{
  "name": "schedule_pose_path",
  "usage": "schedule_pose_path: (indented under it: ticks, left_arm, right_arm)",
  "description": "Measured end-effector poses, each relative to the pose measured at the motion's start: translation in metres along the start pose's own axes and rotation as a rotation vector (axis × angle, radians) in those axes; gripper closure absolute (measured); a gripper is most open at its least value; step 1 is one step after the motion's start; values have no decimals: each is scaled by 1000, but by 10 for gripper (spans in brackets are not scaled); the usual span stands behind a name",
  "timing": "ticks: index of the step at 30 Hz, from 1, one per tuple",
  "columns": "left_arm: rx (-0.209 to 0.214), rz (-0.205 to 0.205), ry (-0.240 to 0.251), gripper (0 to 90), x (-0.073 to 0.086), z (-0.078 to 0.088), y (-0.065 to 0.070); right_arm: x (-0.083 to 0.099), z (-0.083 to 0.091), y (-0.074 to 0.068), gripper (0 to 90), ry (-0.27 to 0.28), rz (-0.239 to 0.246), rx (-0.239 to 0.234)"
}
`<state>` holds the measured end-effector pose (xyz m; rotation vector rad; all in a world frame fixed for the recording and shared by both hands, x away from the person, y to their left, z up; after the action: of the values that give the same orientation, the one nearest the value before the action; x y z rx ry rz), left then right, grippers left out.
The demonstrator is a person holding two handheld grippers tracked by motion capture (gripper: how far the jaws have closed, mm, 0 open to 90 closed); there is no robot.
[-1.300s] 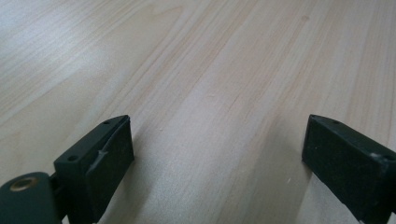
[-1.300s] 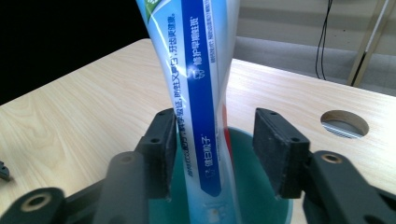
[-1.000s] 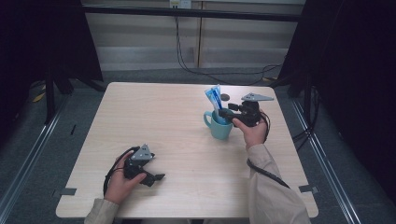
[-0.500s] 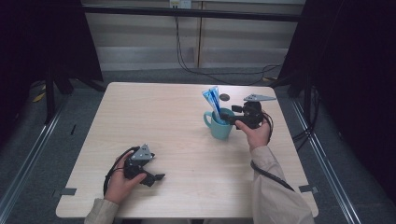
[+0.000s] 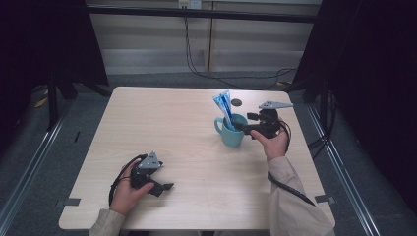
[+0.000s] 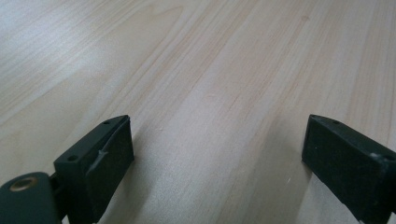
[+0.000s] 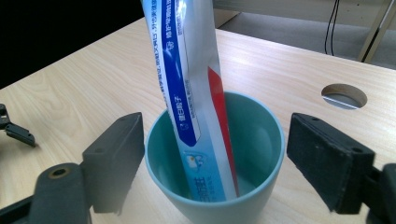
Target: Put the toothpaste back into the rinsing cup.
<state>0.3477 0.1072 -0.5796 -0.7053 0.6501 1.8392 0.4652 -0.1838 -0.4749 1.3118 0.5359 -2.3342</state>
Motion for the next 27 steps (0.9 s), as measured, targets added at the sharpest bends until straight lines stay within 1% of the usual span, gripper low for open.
schedule_pose_path:
  ticks: [6,10,11,17,18,19,23,24,27]
  left_arm:
    - [-1,0,0,85,0,0,0]
    - [-1,0,0,85,0,0,0]
    - [-1,0,0,85,0,0,0]
    - [-1,-1,0,85,0,0,0]
    - [-1,0,0,85,0,0,0]
    - [-1,0,0,85,0,0,0]
    - [-1,0,0,85,0,0,0]
    - [-1,-2,1,85,0,0,0]
    - [-1,-1,0,85,0,0,0]
  right_arm:
    - [1,6,1,170,-3,9,7]
    - [0,11,2,164,6,3,9]
    - [0,12,2,159,1,2,13]
    - [1,18,0,148,7,-5,-3]
    - [2,20,-2,147,11,-6,-15]
    - [2,20,-2,147,11,-6,-15]
    - [4,22,-5,147,-5,12,-21]
    - [4,23,-6,146,-2,15,-28]
    - [3,24,-8,147,-4,22,-26]
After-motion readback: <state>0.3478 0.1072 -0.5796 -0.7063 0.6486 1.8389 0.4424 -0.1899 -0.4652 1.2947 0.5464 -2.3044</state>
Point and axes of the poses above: each handheld gripper's, and its own axes: z roughly backward along the jaws, x roughly out of its underside, y roughly to its right, the point moved 10 cm from there along -z, roughly forward along the jaws, and after that the axes turned 7 degrees about x, right-handed, at the moved point
